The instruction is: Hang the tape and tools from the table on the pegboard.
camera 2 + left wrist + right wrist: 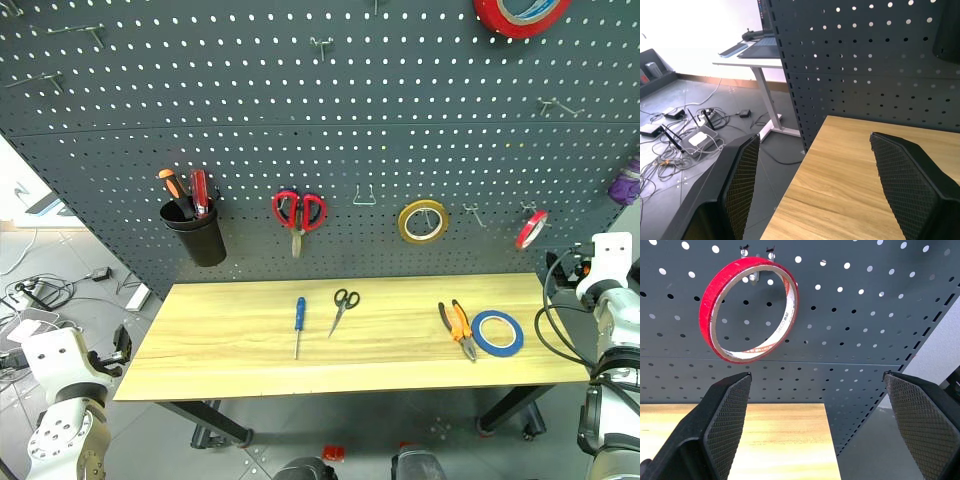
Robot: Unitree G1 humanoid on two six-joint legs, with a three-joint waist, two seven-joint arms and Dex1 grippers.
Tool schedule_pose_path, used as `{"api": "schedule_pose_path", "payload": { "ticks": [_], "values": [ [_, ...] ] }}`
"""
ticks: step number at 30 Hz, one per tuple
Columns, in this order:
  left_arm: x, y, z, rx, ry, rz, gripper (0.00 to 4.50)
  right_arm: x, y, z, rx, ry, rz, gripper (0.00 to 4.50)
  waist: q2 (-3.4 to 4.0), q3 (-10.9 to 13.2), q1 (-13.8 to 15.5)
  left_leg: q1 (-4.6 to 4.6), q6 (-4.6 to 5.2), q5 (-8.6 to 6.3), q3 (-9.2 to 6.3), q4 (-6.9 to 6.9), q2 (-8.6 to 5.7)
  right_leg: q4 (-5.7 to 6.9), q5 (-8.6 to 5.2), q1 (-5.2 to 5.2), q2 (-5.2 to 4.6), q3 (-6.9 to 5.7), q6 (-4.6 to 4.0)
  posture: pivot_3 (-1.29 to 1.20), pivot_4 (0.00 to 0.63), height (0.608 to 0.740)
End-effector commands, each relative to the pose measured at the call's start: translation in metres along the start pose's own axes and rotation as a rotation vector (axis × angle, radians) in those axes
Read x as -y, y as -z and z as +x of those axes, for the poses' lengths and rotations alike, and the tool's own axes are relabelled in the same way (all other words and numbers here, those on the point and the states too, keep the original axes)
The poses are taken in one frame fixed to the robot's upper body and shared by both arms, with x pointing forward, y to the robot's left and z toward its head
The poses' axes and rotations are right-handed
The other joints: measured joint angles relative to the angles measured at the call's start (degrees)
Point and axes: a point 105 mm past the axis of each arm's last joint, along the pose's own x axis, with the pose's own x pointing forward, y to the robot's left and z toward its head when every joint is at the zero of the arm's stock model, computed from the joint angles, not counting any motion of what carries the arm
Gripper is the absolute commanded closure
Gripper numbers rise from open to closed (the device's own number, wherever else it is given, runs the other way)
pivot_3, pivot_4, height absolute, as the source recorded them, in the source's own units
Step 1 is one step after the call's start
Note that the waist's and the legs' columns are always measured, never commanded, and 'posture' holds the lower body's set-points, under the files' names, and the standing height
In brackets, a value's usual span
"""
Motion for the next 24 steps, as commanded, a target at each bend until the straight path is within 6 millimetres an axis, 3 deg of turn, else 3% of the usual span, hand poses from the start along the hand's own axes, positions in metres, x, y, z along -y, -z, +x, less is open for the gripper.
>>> {"api": "schedule_pose_path", "payload": {
  "ticks": [1,11,17,21,24],
  "values": [
    [-0.009,-0.011,0.001,0.037,-0.019,0.039,0.79,0.002,-0.021,0.003,0.066,0.006,-0.015,0.0,0.0,0.0,0.0,0.0,0.0,0.0,0.0,0.0,0.0,0.0,0.0,0.0,0.0,0.0,0.0,-0.13,0.048,0.74],
    [-0.016,-0.011,-0.002,0.057,-0.062,0.054,0.79,-0.006,-0.022,0.006,0.069,-0.021,-0.012,0.0,0.0,0.0,0.0,0.0,0.0,0.0,0.0,0.0,0.0,0.0,0.0,-0.01,0.0,0.01,0.0,-0.13,0.048,0.74],
    [-0.008,-0.023,-0.005,0.105,-0.012,-0.059,0.79,-0.018,-0.021,0.006,0.064,-0.111,-0.017,0.0,-0.06,0.34,-0.02,0.0,0.0,0.0,0.0,0.0,0.01,-0.01,0.0,0.0,0.0,0.01,0.0,-0.15,0.069,0.74],
    [0.014,-0.025,-0.004,0.082,0.073,-0.032,0.79,-0.035,-0.021,0.003,0.065,-0.21,-0.091,0.0,-0.11,1.02,-0.08,-0.01,0.0,0.0,0.01,0.01,0.03,0.0,0.0,-0.01,0.0,0.01,-0.01,-0.18,0.094,0.74],
    [0.044,-0.036,-0.007,0.107,0.222,0.012,0.79,-0.046,-0.016,-0.001,0.041,-0.261,-0.123,0.0,-0.12,1.64,-0.08,-0.02,0.01,0.0,0.01,0.01,0.04,-0.01,0.0,0.0,0.0,0.0,-0.01,-0.19,0.108,0.74]
  ]
}}
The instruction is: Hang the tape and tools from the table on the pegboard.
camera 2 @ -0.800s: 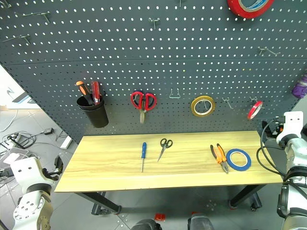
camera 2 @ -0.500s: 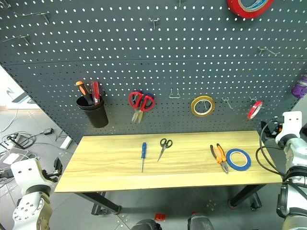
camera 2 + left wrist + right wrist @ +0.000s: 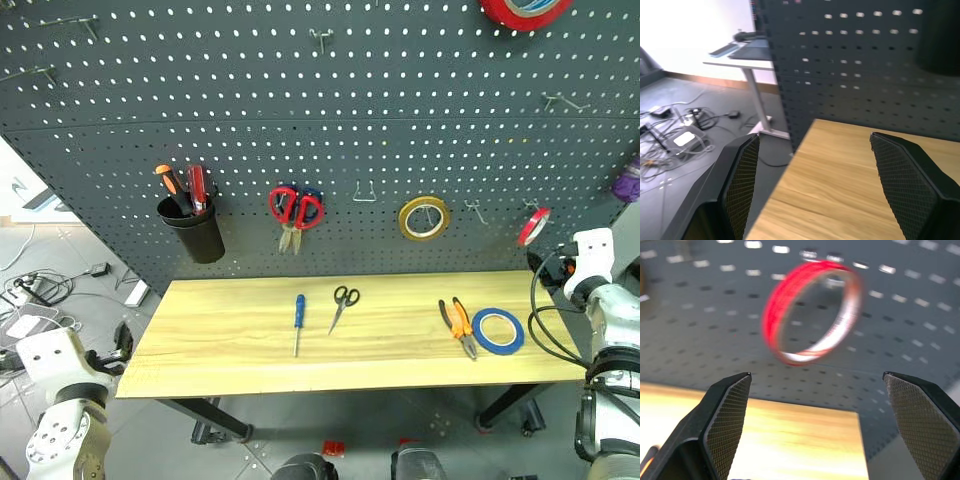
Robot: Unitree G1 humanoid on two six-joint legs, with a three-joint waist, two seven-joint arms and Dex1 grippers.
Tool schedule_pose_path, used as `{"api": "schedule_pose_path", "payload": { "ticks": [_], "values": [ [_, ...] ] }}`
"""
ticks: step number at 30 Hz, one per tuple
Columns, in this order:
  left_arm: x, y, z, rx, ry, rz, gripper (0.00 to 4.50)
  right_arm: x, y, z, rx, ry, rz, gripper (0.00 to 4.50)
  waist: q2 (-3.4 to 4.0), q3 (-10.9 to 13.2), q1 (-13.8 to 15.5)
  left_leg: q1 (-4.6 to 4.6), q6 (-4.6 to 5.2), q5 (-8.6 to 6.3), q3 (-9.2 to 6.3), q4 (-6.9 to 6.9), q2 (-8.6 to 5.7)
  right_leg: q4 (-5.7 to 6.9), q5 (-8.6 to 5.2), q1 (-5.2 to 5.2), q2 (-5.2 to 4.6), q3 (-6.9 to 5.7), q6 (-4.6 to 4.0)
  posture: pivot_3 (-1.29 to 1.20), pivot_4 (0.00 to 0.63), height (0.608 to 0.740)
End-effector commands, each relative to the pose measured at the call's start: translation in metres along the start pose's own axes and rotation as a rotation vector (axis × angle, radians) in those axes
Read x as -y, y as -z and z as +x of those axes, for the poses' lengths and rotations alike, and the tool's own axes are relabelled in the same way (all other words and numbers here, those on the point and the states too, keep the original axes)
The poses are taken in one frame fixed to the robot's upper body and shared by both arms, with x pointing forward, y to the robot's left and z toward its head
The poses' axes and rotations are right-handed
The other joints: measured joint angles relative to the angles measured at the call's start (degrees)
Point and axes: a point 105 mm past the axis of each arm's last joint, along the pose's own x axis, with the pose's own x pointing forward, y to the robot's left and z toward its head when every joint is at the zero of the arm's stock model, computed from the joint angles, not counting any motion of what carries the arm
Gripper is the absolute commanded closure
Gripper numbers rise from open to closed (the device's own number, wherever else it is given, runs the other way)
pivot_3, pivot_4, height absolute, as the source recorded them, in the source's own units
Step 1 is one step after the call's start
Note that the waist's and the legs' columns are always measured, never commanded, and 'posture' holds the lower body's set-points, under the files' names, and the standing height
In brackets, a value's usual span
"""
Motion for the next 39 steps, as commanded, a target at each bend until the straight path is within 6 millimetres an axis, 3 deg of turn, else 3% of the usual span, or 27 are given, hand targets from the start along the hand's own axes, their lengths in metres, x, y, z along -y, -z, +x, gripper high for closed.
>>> {"api": "schedule_pose_path", "payload": {
  "ticks": [1,6,10,14,19,29,37,39],
  "values": [
    [0.038,-0.028,0.001,0.078,0.167,0.069,0.79,-0.018,-0.008,0.0,-0.004,-0.093,-0.073,0.0,0.06,0.26,0.05,-0.01,0.0,0.0,0.0,0.0,0.0,0.0,0.0,0.0,-0.01,0.0,0.0,-0.2,0.117,0.74],
    [0.096,-0.047,-0.005,0.097,0.438,0.139,0.79,-0.042,0.011,-0.01,-0.15,-0.213,-0.216,0.0,0.18,1.89,0.04,-0.06,0.01,0.0,0.0,0.0,0.02,0.02,0.01,-0.04,-0.02,-0.01,-0.01,-0.24,0.164,0.74],
    [0.145,-0.06,-0.027,0.116,0.74,0.213,0.79,-0.053,0.005,-0.016,-0.156,-0.282,-0.277,0.0,0.44,3.76,-0.61,-0.09,0.02,0.0,0.11,-0.01,0.04,0.02,0.02,-0.14,-0.03,0.1,-0.03,-0.27,0.209,0.74],
    [0.188,-0.066,-0.052,0.112,1.022,0.24,0.79,-0.059,0.018,-0.018,-0.279,-0.374,-0.333,0.0,0.1,5.97,-1.83,-0.11,0.07,0.0,0.27,-0.02,0.07,0.04,0.03,-0.2,-0.03,0.22,-0.02,-0.3,0.24,0.74],
    [0.217,-0.064,-0.067,0.119,1.246,0.341,0.79,-0.067,0.028,-0.015,-0.395,-0.469,-0.365,0.0,-0.09,8.2,-3.29,-0.14,0.14,-0.04,0.39,-0.04,0.12,0.03,0.03,-0.29,-0.01,0.3,-0.03,-0.34,0.274,0.74],
    [0.272,-0.081,-0.07,0.211,1.429,0.338,0.79,-0.091,0.044,0.008,-0.53,-0.624,-0.506,0.0,-0.78,10.47,-5.66,-0.6,0.31,-0.13,0.88,0.07,0.12,0.06,0.15,-0.88,0.02,0.72,0.2,-0.35,0.306,0.74],
    [0.296,-0.082,-0.09,0.256,1.546,0.379,0.79,-0.104,0.059,0.019,-0.609,-0.654,-0.616,0.0,-0.81,10.99,-6.31,-1.03,0.21,-0.08,1.06,0.19,0.08,0.05,0.22,-1.3,0.01,0.89,0.32,-0.33,0.308,0.74],
    [0.297,-0.081,-0.091,0.257,1.548,0.383,0.76,-0.105,0.061,0.021,-0.62,-0.651,-0.642,0.39,-0.82,11.0,-6.32,-1.01,0.21,-0.08,1.08,0.21,0.09,0.06,0.23,-1.3,0.01,0.91,0.33,-0.33,0.308,0.74]
  ]
}}
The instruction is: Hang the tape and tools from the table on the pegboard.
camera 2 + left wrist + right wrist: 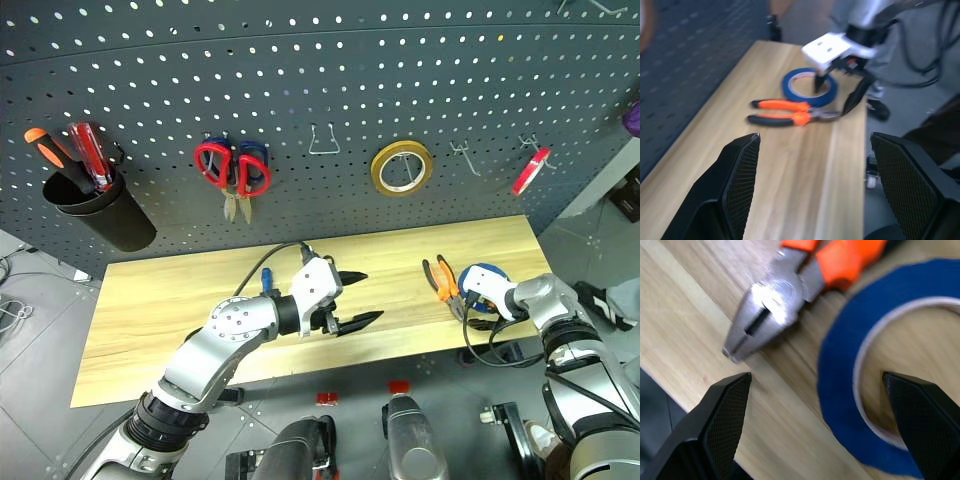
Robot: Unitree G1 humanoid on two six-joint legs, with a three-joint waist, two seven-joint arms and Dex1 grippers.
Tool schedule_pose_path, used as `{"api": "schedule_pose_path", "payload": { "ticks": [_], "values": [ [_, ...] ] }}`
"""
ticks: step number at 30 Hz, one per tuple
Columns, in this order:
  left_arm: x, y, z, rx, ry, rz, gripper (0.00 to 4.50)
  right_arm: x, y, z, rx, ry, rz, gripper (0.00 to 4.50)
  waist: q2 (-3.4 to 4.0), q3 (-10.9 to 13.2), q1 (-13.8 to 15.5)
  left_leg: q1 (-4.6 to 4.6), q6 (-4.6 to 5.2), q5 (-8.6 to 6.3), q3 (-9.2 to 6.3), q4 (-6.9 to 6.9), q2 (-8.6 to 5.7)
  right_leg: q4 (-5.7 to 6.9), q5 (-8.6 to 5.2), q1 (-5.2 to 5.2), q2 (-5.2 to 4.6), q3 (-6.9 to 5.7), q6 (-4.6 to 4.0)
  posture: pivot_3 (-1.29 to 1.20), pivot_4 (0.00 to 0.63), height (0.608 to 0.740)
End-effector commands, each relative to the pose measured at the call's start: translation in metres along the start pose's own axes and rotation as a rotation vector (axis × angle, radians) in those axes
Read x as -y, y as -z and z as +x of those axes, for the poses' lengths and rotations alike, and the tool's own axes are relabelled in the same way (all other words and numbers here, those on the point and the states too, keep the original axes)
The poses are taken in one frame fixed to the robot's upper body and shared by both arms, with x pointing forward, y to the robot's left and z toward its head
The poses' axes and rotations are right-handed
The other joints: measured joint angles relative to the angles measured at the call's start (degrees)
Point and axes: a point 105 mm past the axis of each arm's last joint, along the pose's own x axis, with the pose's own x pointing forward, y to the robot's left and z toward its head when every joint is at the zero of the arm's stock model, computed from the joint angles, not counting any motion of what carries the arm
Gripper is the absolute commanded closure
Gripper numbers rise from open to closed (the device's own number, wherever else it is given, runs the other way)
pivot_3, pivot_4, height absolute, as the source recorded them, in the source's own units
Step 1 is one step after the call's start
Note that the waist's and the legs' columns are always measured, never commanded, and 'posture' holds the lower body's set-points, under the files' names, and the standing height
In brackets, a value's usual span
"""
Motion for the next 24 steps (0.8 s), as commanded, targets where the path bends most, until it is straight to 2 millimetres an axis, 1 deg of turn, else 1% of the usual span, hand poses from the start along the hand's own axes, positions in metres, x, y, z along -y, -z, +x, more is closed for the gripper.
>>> {"api": "schedule_pose_path", "payload": {
  "ticks": [1,3,6,8,10,11,13,15,17,18,19,21,24],
  "values": [
    [0.005,-0.007,0.002,0.028,0.022,0.04,0.76,-0.001,0.007,0.005,-0.058,0.008,-0.03,0.59,-0.03,0.01,-0.01,0.0,0.03,-0.02,-0.01,0.01,0.0,0.01,0.01,0.0,0.01,0.0,0.01,-0.33,0.301,0.74],
    [0.006,-0.006,0.002,0.028,0.024,0.043,0.76,-0.007,0.009,0.01,-0.079,-0.013,-0.041,1.21,-0.03,0.01,-0.02,0.03,0.03,-0.02,-0.01,0.06,0.02,0.02,0.05,0.03,0.03,0.01,0.08,-0.33,0.293,0.74],
    [0.006,-0.007,0.003,0.037,0.02,0.045,0.76,-0.013,0.012,0.015,-0.107,-0.028,-0.066,2.26,-0.07,-0.02,-0.06,0.07,0.03,-0.01,-0.03,0.24,0.04,0.02,0.11,0.16,0.05,0.01,0.19,-0.33,0.284,0.74],
    [0.006,-0.01,0.002,0.063,0.016,0.047,0.76,-0.015,0.013,0.02,-0.111,-0.005,-0.075,2.94,-0.11,-0.04,-0.09,0.1,0.04,-0.03,-0.05,0.49,0.04,0.03,0.18,0.28,0.05,0.01,0.3,-0.33,0.276,0.74],
    [0.007,-0.014,0.0,0.091,0.012,0.044,0.76,-0.014,0.014,0.022,-0.1,0.045,-0.046,3.58,-0.29,-0.15,-0.09,0.09,0.08,-0.05,-0.05,0.67,0.02,0.01,0.28,0.35,0.05,0.04,0.43,-0.33,0.27,0.74],
    [0.008,-0.016,-0.001,0.102,0.014,0.042,0.76,-0.011,0.015,0.021,-0.093,0.075,-0.037,3.8,-0.39,-0.21,-0.08,0.09,0.09,-0.05,-0.04,0.7,0.01,0.0,0.36,0.36,0.05,0.09,0.46,-0.32,0.268,0.74],
    [0.011,-0.019,-0.004,0.126,0.023,0.043,0.76,-0.004,0.017,0.017,-0.075,0.131,-0.023,3.82,-0.51,-0.28,0.02,0.09,0.11,-0.06,-0.04,0.71,0.01,-0.03,0.51,0.36,0.05,0.09,0.45,-0.32,0.266,0.74],
    [0.015,-0.02,-0.008,0.143,0.039,0.021,0.76,0.01,0.019,0.004,-0.036,0.222,-0.009,3.82,-0.5,-0.27,0.14,0.09,0.23,-0.06,-0.03,0.76,-0.01,-0.03,0.62,0.36,0.04,0.14,0.49,-0.31,0.265,0.74],
    [0.014,-0.016,-0.012,0.126,0.03,0.026,0.76,0.029,0.016,-0.016,0.03,0.35,0.009,3.82,-0.36,-0.19,0.6,0.06,0.31,0.0,-0.03,0.76,-0.05,0.0,0.68,0.32,0.03,0.16,0.52,-0.3,0.264,0.74],
    [0.014,-0.015,-0.013,0.119,0.026,0.03,0.76,0.033,0.015,-0.023,0.049,0.387,0.01,3.82,-0.2,-0.13,0.93,0.01,0.32,0.03,-0.04,0.76,-0.07,0.01,0.68,0.29,0.01,0.15,0.53,-0.3,0.264,0.74],
    [0.011,-0.013,-0.015,0.112,0.009,0.033,0.76,0.038,0.009,-0.034,0.093,0.451,0.004,3.82,-0.1,-0.1,1.01,-0.06,0.32,0.05,-0.02,0.76,-0.1,0.02,0.69,0.23,0.01,0.19,0.53,-0.3,0.264,0.74],
    [0.006,-0.012,-0.019,0.097,-0.013,0.039,0.76,0.041,-0.009,-0.057,0.195,0.566,-0.038,3.82,0.02,-0.08,1.3,-0.1,0.28,0.07,0.02,0.71,-0.1,0.04,0.69,0.14,0.01,0.23,0.54,-0.3,0.264,0.74],
    [0.004,-0.007,-0.022,0.046,0.004,0.059,0.76,0.03,-0.039,-0.084,0.338,0.704,-0.083,3.82,0.06,-0.11,0.97,-0.4,0.13,0.15,0.09,0.65,-0.03,0.13,0.68,-0.27,0.07,0.3,0.55,-0.32,0.268,0.74]
  ]
}}
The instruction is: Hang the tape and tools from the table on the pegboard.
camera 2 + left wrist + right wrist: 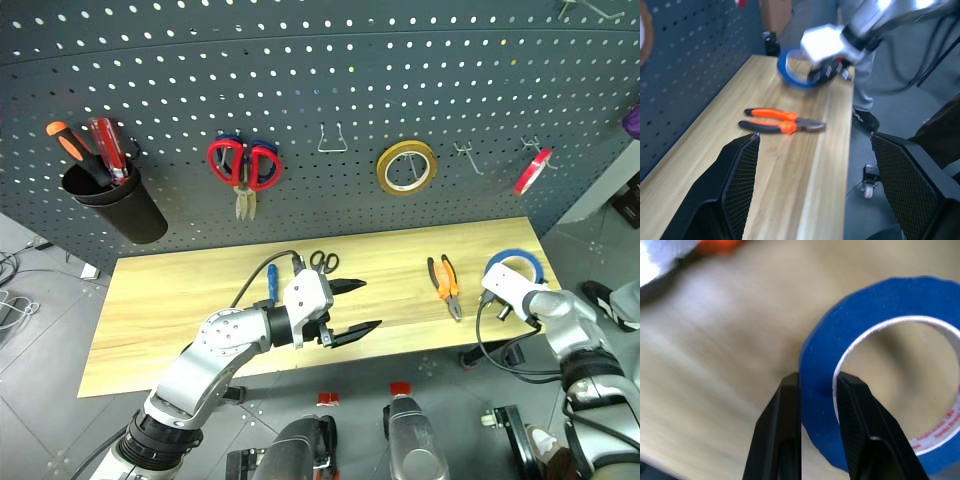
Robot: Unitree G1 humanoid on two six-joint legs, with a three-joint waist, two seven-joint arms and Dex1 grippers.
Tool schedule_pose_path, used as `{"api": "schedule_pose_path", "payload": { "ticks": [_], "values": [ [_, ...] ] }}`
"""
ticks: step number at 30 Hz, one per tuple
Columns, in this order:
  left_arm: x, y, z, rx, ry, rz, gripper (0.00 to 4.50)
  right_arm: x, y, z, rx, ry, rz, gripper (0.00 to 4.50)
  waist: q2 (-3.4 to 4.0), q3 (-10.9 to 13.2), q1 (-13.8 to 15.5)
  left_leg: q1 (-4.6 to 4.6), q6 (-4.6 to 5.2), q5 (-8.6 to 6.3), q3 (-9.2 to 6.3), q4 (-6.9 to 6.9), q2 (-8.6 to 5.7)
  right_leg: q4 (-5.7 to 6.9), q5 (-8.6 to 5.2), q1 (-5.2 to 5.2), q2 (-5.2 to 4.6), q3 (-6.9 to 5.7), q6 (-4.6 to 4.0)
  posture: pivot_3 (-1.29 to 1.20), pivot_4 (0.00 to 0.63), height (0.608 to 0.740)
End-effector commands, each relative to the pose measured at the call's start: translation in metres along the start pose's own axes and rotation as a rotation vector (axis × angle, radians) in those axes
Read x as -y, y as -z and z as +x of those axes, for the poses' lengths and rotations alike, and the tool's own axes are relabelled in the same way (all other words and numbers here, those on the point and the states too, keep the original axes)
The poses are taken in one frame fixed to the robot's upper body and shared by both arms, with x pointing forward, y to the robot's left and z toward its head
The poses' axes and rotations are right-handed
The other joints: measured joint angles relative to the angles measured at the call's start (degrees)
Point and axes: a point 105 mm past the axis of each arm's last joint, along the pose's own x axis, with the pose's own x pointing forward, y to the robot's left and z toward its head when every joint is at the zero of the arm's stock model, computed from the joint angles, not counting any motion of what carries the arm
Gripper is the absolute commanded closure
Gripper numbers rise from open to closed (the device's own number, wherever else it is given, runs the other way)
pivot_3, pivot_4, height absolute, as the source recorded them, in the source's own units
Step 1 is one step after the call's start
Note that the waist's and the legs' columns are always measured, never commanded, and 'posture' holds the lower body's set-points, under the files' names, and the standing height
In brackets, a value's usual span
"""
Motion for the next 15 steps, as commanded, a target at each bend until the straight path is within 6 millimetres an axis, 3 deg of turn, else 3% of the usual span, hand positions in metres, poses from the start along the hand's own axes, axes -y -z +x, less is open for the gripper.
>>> {"api": "schedule_pose_path", "payload": {
  "ticks": [1,4,9,11,15],
  "values": [
    [0.001,-0.008,-0.005,-0.007,0.024,0.063,0.76,0.021,-0.054,-0.027,0.211,0.196,-0.023,3.82,0.0,0.0,-0.34,-0.2,-0.04,0.02,0.04,0.01,0.01,0.07,0.0,-0.24,0.01,0.03,0.0,-0.32,0.268,0.74],
    [-0.01,-0.015,-0.006,-0.03,0.014,0.104,0.76,0.015,-0.108,-0.056,0.443,0.332,-0.07,3.82,0.0,0.0,-0.47,-0.46,-0.1,0.07,0.06,0.07,0.0,0.36,-0.01,-0.57,0.0,0.05,0.02,-0.35,0.263,0.74],
    [-0.019,-0.028,-0.006,-0.011,0.005,0.123,0.76,0.016,-0.156,-0.082,0.634,0.422,-0.126,3.82,-0.01,-0.01,-0.82,-0.49,0.06,0.18,0.07,0.15,-0.12,0.55,0.05,-0.65,-0.05,0.08,0.11,-0.35,0.256,0.74],
    [-0.021,-0.03,-0.006,-0.003,0.001,0.118,0.76,0.02,-0.167,-0.084,0.671,0.433,-0.126,3.82,-0.01,-0.01,-0.93,-0.48,0.07,0.2,0.06,0.16,-0.11,0.54,0.06,-0.63,-0.05,0.07,0.12,-0.35,0.251,0.74],
    [-0.025,-0.032,-0.005,0.011,-0.026,0.11,0.76,0.033,-0.178,-0.063,0.683,0.382,-0.037,3.82,-0.01,-0.01,-1.18,-0.51,-0.07,0.29,0.07,0.14,-0.1,0.55,0.06,-0.7,-0.04,0.06,0.1,-0.35,0.246,0.74]
  ]
}}
